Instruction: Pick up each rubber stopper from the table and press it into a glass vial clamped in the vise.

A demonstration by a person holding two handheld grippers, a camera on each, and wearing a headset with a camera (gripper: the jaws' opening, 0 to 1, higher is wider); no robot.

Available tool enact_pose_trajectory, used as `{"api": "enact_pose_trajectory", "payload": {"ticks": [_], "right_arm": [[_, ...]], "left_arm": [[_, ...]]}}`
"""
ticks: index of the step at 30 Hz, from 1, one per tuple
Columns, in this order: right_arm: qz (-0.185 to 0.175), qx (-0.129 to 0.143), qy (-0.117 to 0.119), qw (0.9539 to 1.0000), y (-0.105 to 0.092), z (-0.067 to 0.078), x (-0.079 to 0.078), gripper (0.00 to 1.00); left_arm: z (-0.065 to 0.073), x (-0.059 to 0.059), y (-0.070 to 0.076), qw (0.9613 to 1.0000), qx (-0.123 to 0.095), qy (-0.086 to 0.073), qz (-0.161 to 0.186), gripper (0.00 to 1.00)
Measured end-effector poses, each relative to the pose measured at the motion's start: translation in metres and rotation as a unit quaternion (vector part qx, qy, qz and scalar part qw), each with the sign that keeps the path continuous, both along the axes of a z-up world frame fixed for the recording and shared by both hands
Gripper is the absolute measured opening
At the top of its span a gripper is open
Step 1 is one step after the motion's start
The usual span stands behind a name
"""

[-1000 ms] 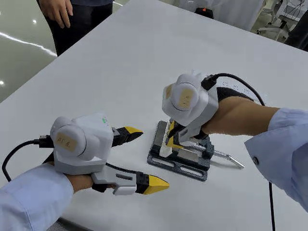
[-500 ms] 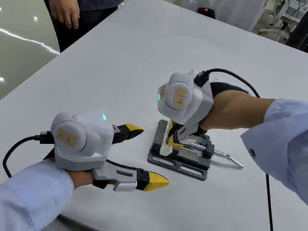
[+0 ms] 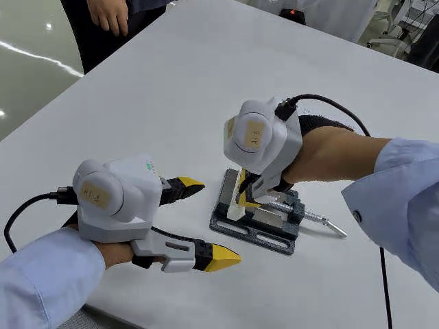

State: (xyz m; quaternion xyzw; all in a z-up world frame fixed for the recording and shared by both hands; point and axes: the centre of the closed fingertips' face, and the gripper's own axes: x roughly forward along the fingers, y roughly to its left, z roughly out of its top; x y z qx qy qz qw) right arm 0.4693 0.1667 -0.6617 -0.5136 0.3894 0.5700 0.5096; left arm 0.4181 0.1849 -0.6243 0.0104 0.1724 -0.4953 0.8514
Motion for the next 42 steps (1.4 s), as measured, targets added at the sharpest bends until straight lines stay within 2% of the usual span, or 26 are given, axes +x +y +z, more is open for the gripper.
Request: {"api": "enact_pose_trajectory", "payload": {"ticks": [12,27,32,34,36,42], "right_arm": [[-0.013,0.021,0.008,0.9997,0.0,0.001,-0.001,0.09],[-0.027,0.043,0.0,0.9987,-0.002,0.006,-0.001,0.16],[-0.038,0.059,0.008,0.9975,-0.003,0.013,-0.002,0.13],[-0.04,0.062,0.009,0.9972,-0.004,0.013,-0.002,0.07],[-0.032,0.064,-0.002,0.9975,-0.004,0.013,0.0,0.0],[-0.038,0.07,-0.003,0.9968,-0.003,0.012,0.001,0.0]], "left_arm": [[0.0,0.0,0.0,1.0,-0.002,0.002,0.001,0.75],[-0.001,-0.002,0.0,1.0,0.0,0.004,-0.001,0.74],[-0.002,-0.002,-0.001,1.0,0.0,0.005,-0.002,0.74],[-0.002,-0.002,-0.001,1.0,0.001,0.005,-0.003,0.74],[-0.002,-0.002,-0.001,1.0,0.001,0.005,-0.003,0.74],[-0.003,-0.002,-0.001,1.0,0.002,0.006,-0.001,0.74]]}}
